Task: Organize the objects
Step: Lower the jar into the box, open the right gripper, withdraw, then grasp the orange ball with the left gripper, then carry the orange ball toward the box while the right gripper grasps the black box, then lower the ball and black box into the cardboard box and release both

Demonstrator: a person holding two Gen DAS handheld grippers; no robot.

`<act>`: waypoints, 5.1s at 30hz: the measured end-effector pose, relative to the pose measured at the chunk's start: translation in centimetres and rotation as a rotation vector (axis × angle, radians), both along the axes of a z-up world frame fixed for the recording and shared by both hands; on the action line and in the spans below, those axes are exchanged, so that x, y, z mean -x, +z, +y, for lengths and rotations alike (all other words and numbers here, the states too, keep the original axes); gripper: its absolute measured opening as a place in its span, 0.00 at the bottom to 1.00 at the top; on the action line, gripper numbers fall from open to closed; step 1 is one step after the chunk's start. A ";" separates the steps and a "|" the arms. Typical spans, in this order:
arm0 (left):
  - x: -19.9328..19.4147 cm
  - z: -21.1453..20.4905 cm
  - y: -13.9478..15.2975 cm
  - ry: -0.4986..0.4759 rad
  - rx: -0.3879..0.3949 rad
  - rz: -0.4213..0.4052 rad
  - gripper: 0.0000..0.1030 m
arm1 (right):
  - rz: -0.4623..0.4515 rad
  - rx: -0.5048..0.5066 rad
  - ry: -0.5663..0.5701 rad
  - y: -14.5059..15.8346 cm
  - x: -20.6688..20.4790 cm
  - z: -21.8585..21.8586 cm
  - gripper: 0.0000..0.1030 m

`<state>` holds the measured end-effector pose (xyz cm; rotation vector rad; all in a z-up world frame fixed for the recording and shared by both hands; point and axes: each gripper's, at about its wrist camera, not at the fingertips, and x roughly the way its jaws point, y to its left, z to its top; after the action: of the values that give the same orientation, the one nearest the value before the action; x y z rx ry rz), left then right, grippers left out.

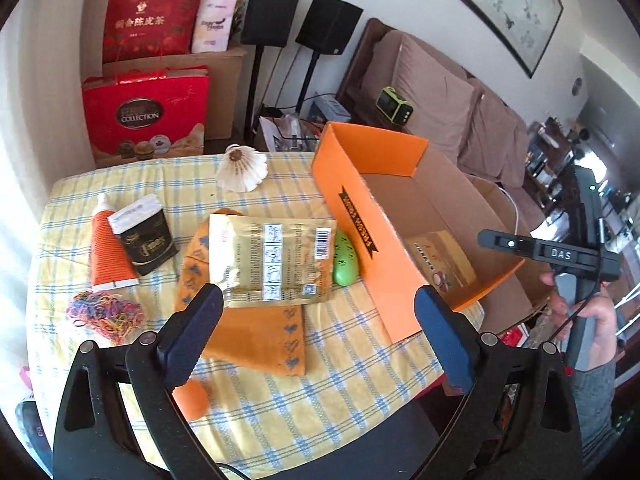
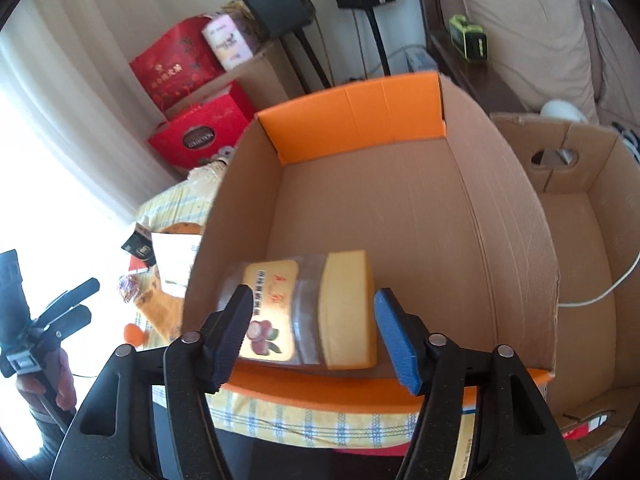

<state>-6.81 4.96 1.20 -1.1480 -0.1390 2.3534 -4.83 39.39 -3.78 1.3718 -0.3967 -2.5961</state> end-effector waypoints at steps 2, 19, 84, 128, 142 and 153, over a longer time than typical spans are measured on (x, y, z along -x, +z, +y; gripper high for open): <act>-0.3 -1.3 0.1 0.032 0.020 0.013 0.95 | 0.037 -0.023 0.015 1.0 -0.7 -1.4 0.74; -3.2 -7.5 -5.5 0.146 0.140 0.002 0.96 | 0.181 -0.116 0.156 2.3 -4.4 -13.0 0.80; -1.2 -13.7 -9.0 0.268 -0.009 -0.074 0.35 | 0.136 -0.245 0.367 -7.0 12.0 -33.9 0.52; -1.5 10.8 1.0 -0.204 -0.084 0.076 0.35 | 0.146 -0.209 0.065 6.4 -0.6 -5.0 0.52; -1.9 21.9 -0.8 -0.368 -0.035 0.056 0.35 | -0.044 -0.252 -0.093 1.7 -0.6 5.1 0.52; -2.5 27.2 -3.7 -0.427 0.034 0.047 0.35 | -0.101 -0.242 -0.096 0.5 -1.1 7.6 0.52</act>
<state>-4.31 32.16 -2.46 -1.0189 0.1503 2.0064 -3.75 46.96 -3.30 1.6020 -0.1701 -2.7339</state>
